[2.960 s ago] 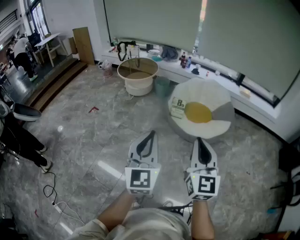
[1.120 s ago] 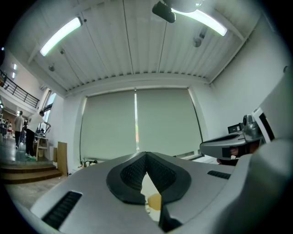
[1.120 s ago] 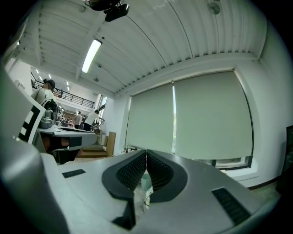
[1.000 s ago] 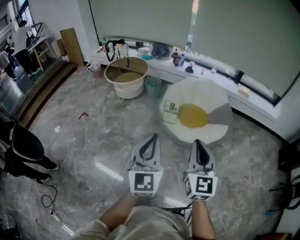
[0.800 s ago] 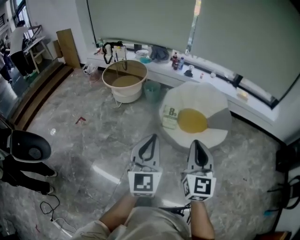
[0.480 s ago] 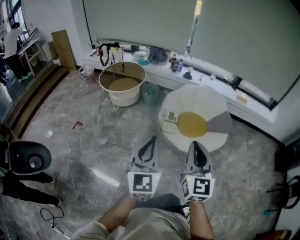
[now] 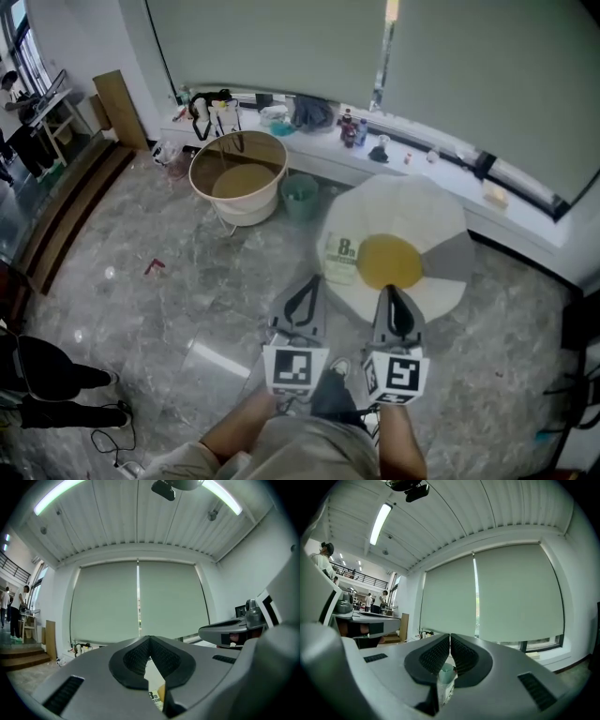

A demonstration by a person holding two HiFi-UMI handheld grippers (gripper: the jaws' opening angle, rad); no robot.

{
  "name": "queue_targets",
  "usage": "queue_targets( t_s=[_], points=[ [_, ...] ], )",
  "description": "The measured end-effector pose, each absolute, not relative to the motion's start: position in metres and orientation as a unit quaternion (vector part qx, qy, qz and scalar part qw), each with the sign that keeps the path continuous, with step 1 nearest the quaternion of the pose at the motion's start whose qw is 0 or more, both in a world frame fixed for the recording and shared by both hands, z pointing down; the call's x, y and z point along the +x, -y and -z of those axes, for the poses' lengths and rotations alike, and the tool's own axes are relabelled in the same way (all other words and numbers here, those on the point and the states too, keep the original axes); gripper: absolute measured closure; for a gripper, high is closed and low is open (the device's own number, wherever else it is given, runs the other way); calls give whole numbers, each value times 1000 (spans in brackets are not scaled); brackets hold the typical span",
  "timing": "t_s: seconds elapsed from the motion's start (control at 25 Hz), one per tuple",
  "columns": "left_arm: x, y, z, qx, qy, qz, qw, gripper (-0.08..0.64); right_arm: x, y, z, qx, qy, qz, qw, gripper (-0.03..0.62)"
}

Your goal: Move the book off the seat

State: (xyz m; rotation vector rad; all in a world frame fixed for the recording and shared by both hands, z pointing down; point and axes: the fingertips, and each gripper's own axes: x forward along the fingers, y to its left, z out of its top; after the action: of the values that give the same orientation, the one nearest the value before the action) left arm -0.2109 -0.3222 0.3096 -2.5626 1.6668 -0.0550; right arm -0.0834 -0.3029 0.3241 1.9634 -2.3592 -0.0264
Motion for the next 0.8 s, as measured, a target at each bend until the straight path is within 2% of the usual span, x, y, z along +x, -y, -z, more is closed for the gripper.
queue_targets(
  t_s=[0.44, 0.8],
  points=[
    [-132, 469, -329, -833, -552, 39, 1, 557, -3, 451, -343, 629, 776, -25, 50, 586],
    [-138, 562, -411, -832, -542, 107, -47, 557, -1, 544, -425, 624, 770, -83, 99, 586]
  ],
)
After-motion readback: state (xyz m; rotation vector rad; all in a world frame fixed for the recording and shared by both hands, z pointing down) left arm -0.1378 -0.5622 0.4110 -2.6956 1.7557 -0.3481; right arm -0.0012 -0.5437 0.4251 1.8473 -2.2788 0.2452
